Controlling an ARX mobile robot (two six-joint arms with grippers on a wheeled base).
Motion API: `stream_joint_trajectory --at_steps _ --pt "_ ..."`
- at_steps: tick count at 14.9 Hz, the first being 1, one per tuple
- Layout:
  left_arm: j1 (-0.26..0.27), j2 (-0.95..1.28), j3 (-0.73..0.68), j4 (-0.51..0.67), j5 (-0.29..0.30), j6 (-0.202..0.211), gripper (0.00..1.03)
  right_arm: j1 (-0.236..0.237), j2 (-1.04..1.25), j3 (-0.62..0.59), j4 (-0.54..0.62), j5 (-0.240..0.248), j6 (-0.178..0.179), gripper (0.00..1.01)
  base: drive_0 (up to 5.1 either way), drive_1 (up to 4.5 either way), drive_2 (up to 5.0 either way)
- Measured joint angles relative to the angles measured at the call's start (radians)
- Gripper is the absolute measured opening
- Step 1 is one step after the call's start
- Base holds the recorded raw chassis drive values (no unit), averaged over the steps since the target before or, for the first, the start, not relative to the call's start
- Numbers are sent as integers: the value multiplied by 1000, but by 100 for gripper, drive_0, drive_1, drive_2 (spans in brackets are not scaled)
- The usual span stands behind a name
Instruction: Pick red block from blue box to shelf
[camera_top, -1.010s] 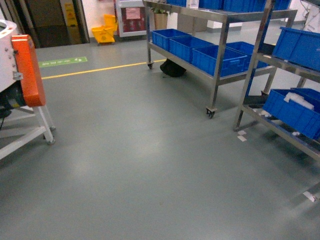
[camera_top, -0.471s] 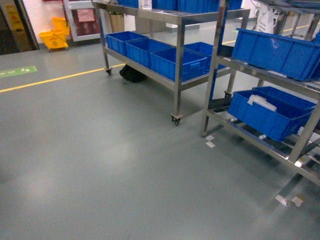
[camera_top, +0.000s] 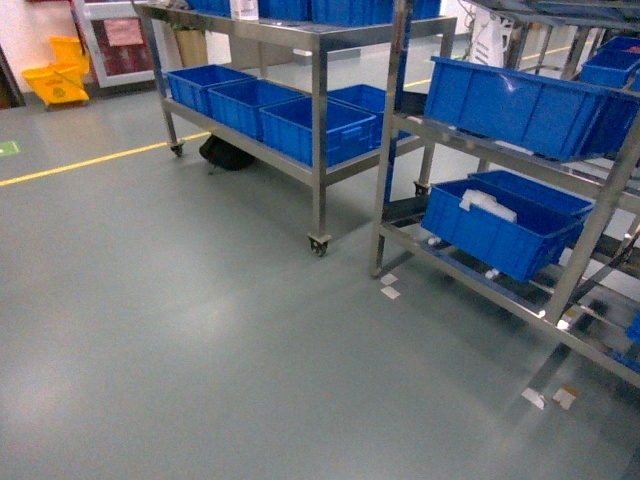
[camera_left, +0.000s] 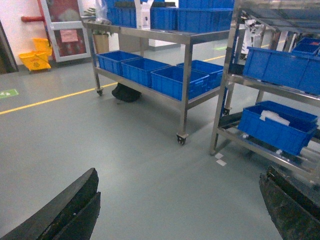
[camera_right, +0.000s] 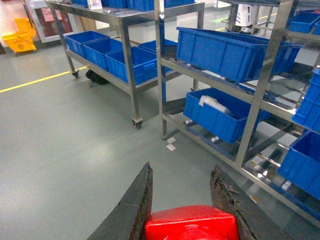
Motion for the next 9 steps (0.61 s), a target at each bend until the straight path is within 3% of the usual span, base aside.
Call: stream_joint_trajectory --at_steps 9 --pt "0 0 0 1 0 0 98 0 2 0 -4 0 0 28 -164 -164 -164"
